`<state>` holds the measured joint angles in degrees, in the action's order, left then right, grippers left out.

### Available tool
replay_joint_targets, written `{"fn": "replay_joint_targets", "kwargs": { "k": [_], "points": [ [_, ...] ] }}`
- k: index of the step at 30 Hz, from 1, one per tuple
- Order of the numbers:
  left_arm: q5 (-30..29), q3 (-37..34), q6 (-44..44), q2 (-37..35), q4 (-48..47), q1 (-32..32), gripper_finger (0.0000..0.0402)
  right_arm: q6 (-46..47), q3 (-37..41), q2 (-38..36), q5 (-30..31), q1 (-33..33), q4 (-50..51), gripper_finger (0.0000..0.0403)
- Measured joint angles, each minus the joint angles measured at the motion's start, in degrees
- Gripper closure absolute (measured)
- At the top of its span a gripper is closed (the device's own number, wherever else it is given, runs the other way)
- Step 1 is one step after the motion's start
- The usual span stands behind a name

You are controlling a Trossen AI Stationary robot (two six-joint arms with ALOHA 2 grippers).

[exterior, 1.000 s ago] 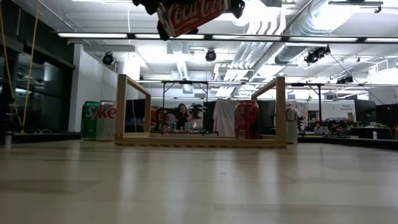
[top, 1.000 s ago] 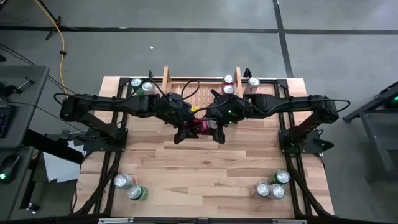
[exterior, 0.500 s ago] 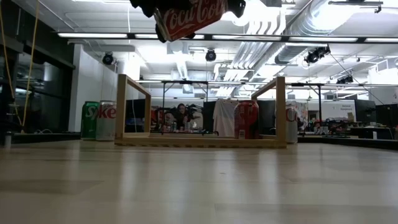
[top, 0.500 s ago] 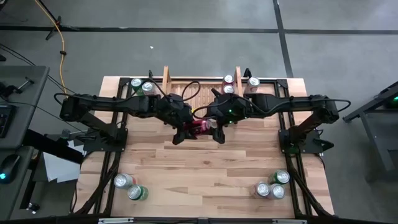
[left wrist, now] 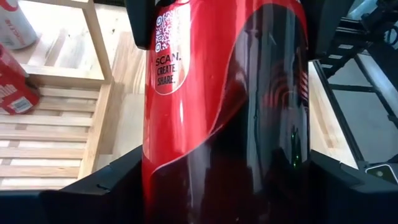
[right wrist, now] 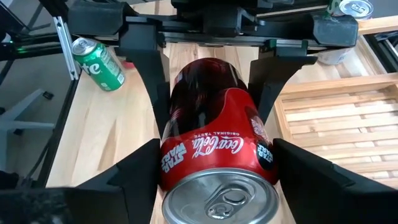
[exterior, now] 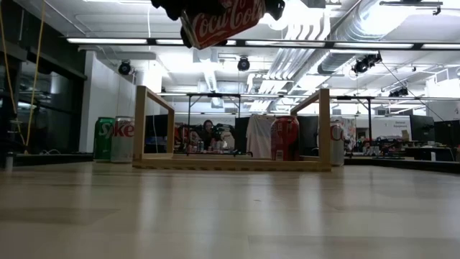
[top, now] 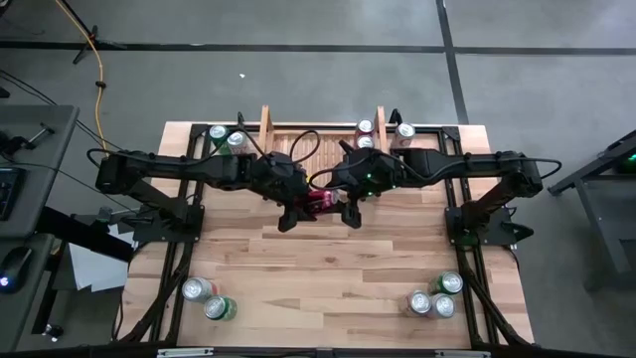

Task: Place canned beverage on shelf
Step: Put the red soda can aligned with the other red soda can on the shelf

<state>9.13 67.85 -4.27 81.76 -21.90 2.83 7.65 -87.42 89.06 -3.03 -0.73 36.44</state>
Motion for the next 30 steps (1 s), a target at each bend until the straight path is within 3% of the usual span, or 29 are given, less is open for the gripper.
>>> {"fn": "replay_joint_targets", "kwargs": {
  "k": [10, 14, 16, 21, 30],
  "points": [
    [-0.68, 0.20, 1.03, -1.08, -0.74, 0.67, 0.0119, -1.52, -1.97, 0.00, 1.41, 0.11, 0.83, 0.0140],
    [-2.86, 0.28, 1.52, -3.12, -1.48, 1.76, 0.0119, -0.13, -5.40, -0.22, 4.89, 1.06, 3.09, 0.0043],
    [-5.30, 0.28, 1.59, -4.33, -1.73, 2.28, 0.0119, 0.49, -7.43, -0.31, 5.41, 2.00, 4.34, 0.0020],
    [-7.32, 0.28, 2.41, -7.99, -3.01, 3.88, 0.0119, 0.28, -10.57, -0.32, 5.34, 3.36, 6.94, 0.0050],
    [-6.97, 0.26, 2.42, -10.75, 1.78, 3.34, 0.0119, -0.65, -10.80, 0.26, 3.80, 3.39, 0.74, 0.0054]
  ]
}}
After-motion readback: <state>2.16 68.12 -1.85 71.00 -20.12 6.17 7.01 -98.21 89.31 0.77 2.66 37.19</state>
